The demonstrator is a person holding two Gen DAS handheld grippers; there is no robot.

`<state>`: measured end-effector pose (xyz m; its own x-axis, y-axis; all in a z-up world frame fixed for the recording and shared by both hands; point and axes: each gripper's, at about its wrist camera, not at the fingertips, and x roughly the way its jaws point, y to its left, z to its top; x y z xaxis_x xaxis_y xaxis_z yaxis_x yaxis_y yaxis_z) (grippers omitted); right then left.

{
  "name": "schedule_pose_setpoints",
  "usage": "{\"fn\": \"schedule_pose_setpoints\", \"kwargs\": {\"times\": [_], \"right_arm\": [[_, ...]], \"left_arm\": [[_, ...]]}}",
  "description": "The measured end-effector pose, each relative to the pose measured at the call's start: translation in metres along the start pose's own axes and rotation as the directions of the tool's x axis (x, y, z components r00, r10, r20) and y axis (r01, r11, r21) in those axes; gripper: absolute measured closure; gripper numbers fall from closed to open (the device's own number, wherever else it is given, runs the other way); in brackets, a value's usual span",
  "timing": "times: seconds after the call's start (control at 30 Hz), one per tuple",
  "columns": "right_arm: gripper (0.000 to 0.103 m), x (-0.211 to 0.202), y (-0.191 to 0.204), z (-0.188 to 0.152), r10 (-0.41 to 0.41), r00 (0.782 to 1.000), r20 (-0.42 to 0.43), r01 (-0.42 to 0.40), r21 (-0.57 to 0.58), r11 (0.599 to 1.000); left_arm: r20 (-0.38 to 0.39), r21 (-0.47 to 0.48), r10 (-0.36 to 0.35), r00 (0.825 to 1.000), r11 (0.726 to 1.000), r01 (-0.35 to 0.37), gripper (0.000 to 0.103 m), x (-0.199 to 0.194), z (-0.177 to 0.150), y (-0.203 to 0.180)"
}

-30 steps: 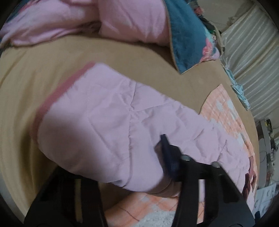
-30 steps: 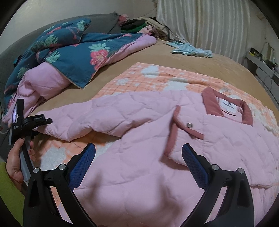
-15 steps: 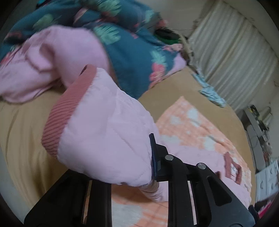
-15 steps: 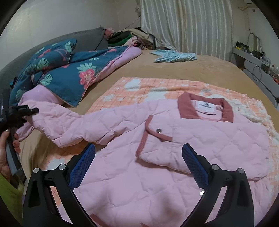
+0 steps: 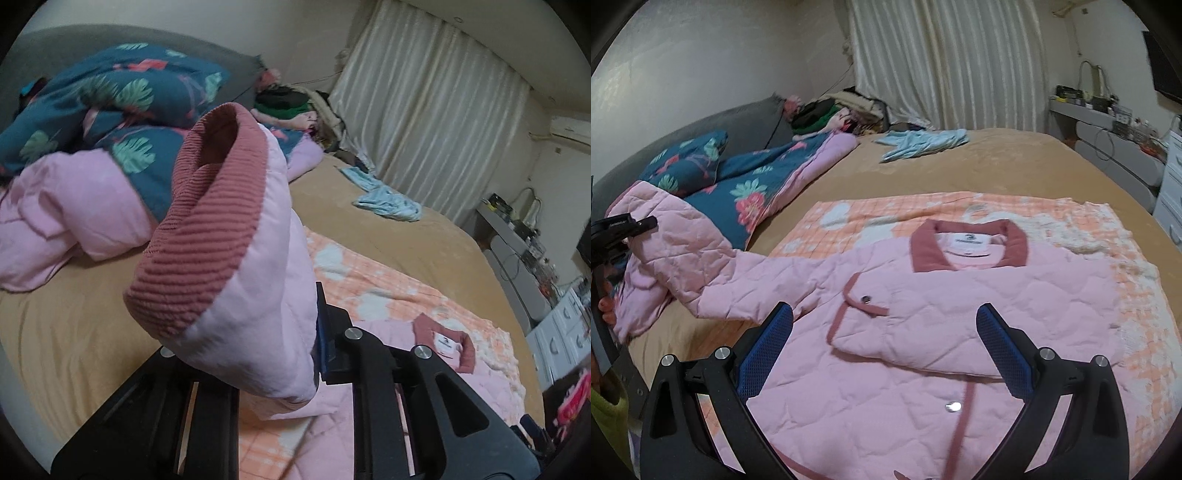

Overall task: Fold large clothes
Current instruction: 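Carry the held sleeve with the left gripper up toward the jacket body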

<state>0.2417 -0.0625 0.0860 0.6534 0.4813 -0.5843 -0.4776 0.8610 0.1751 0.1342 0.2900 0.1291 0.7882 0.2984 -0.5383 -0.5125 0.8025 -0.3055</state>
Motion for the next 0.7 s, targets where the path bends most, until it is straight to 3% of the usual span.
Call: {"fn": "schedule_pose_setpoints", "kwargs": {"times": [0.33, 0.7], "right_arm": [[0.004, -0.030, -0.059, -0.002, -0.046, 0.998, 0.047, 0.042, 0.098, 0.994], [0.004, -0.050, -0.100, -0.010, -0.093, 0.993, 0.072, 0.083, 0.133, 0.988]], "left_arm": [[0.018, 0.102, -0.070, 0.997, 0.992, 0.068, 0.094, -0.010, 0.003, -0.072], [0.013, 0.177, -0.155, 0.988, 0.973, 0.150, 0.094, -0.007, -0.004, -0.148]]}}
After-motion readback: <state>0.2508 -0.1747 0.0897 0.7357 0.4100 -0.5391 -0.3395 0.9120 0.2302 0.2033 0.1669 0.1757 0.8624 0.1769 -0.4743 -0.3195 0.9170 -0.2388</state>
